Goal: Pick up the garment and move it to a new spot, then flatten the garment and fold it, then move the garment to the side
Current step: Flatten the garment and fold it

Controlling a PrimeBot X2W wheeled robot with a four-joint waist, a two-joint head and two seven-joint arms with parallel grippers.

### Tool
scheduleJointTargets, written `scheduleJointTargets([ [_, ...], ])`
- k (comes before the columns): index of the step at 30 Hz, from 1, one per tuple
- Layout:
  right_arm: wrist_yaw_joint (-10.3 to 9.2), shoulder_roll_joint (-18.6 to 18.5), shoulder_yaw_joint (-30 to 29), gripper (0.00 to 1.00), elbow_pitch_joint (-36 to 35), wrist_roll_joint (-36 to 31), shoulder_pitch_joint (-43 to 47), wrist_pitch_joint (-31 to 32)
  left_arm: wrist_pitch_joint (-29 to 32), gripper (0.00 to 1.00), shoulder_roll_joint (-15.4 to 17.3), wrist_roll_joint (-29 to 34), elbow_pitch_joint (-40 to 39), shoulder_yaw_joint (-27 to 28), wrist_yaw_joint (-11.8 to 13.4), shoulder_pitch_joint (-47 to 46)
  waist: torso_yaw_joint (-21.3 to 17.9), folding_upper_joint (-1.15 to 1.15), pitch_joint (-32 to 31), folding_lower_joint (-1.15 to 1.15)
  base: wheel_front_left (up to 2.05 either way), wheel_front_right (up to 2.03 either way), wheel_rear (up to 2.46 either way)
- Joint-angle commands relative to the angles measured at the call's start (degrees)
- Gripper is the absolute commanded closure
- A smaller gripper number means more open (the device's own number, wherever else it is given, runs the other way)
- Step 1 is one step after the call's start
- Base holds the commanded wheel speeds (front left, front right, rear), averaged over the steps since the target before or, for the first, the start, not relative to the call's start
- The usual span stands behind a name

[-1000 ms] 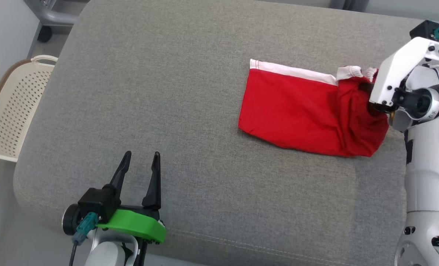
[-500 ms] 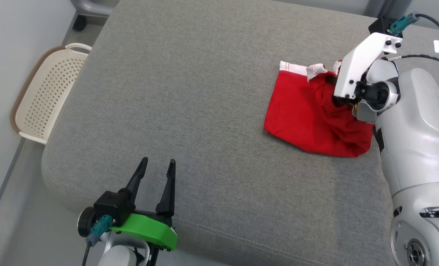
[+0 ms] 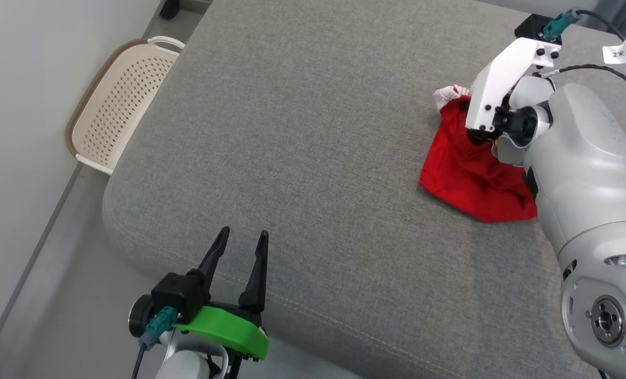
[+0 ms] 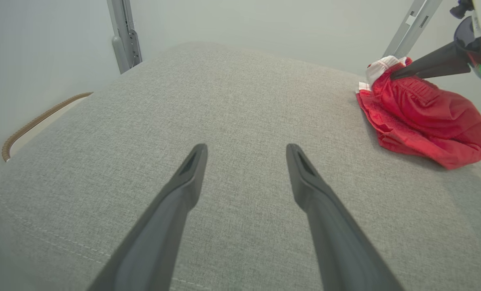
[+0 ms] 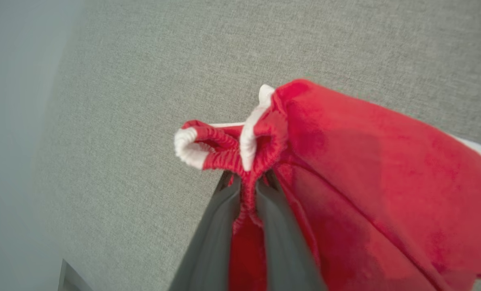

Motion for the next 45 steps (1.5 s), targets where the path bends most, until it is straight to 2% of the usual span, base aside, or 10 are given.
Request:
scheduleJointTargets([
  [1,-0.01,-0.2,-0.7,1.0,1.7,-0.9,-1.0,-1.0,-0.2,0.0,-0.1,-0.2,0.0,-0.1,-0.2,-0.9,1.3,0.0,0.9,0.0,0.0,0.0,0.0],
  [4,-0.01,-0.2,-1.4,1.0,4.3,-2.0,-2.3,-2.7,-0.2,0.0,-0.3,-0.3,-0.1,-0.2,-0.1,-0.9,1.7,0.0,1.1,0.0,0.0,0.0,0.0],
  [5,-0.01,-0.2,-0.9,0.67,5.0,-1.9,-2.9,-3.3,-0.2,0.0,-0.3,-0.4,-0.1,-0.2,-0.1,-1.0,1.8,0.0,1.2,0.0,0.0,0.0,0.0],
  [6,-0.01,-0.2,-0.7,0.0,5.5,-1.5,-3.2,-3.7,-0.2,0.0,-0.3,-0.4,-0.1,-0.2,-0.1,-1.1,1.8,0.0,1.3,0.0,0.0,0.0,0.0],
  [14,-0.01,-0.2,6.6,0.0,7.1,5.7,-5.9,-2.5,-0.2,0.0,-0.4,-0.3,-0.1,0.9,0.3,-1.7,-0.1,0.0,1.1,0.0,0.0,0.0,0.0],
  [22,-0.01,-0.2,18.3,0.0,3.3,13.3,-6.0,-7.5,-0.2,0.0,-0.4,0.7,-0.4,2.5,0.3,-1.4,-4.3,0.0,-0.8,0.0,0.0,0.0,0.0],
  [29,-0.02,-1.5,23.3,0.0,-3.4,9.3,0.6,-14.3,-0.2,0.0,0.1,1.2,-0.8,3.8,0.5,-0.2,-7.7,0.0,-2.6,0.0,0.0,0.0,0.0],
  [30,-0.03,-3.4,22.4,0.0,-5.6,6.3,4.9,-16.4,-0.2,0.0,0.3,1.4,-0.9,4.2,0.6,0.2,-8.6,0.0,-3.4,0.0,0.0,0.0,0.0],
  [37,-0.02,-4.4,19.9,0.0,-17.2,2.9,16.5,-15.4,-0.2,0.0,0.8,1.4,-1.0,4.5,0.8,1.0,-10.0,0.0,-4.6,0.0,0.0,0.0,0.0],
  [45,-0.01,-3.5,18.2,0.0,-46.8,1.6,36.4,-5.6,-0.2,0.0,1.2,1.0,-1.4,4.5,1.2,1.6,-11.1,0.0,-5.2,0.0,0.0,0.0,0.0],
])
